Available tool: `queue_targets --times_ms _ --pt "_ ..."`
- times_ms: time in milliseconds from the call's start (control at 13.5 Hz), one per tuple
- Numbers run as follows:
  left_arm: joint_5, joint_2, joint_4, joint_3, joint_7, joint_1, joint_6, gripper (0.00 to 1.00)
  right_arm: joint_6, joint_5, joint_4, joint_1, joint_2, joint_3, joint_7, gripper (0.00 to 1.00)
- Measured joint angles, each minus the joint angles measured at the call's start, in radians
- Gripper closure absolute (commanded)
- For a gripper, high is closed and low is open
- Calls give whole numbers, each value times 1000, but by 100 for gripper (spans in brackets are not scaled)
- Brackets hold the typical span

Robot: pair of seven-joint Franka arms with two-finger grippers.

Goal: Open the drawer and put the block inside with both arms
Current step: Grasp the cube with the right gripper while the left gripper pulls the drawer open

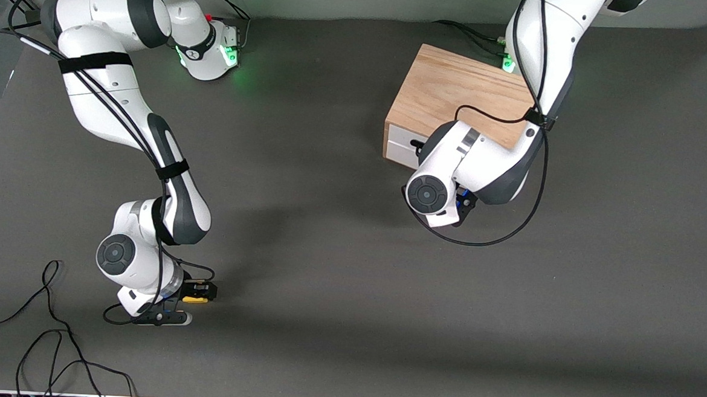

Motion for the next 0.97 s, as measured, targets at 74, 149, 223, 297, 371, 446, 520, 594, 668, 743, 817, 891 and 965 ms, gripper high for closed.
queue_targets --times_ms 74,149,223,297,371,446,520,594,668,743,817,891,965 --pt "2 -1 1 0 0 0 11 4 0 0 2 0 0 0 0 77" --pt "6 -3 1 2 0 0 28 4 0 0 3 0 0 0 0 77" --pt "15 -6 3 3 0 0 48 4 0 0 4 0 0 0 0 77" --pt "26 -9 5 4 0 1 71 4 -1 0 7 0 0 0 0 77" --pt "42 -10 7 4 0 1 95 4 -7 0 10 0 -2 0 0 77" --pt "56 -13 9 4 0 1 122 3 -28 0 18 0 -9 0 0 77" --pt "67 -14 12 5 0 2 156 4 -64 0 27 0 -23 0 0 77" --pt "76 -15 18 9 3 3 192 4 -111 0 36 1 -48 0 0 78" --pt "80 -17 21 13 12 7 221 3 -168 0 45 2 -82 0 0 78" --pt "80 -21 22 14 29 15 241 3 -229 0 49 2 -122 1 0 79" --pt "80 -26 22 15 54 28 252 3 -296 0 50 2 -169 1 0 80" --pt "80 -31 24 15 82 41 261 3 -361 0 51 3 -216 1 0 80" --pt "80 -36 32 16 110 55 265 3 -419 0 51 3 -260 1 0 80"
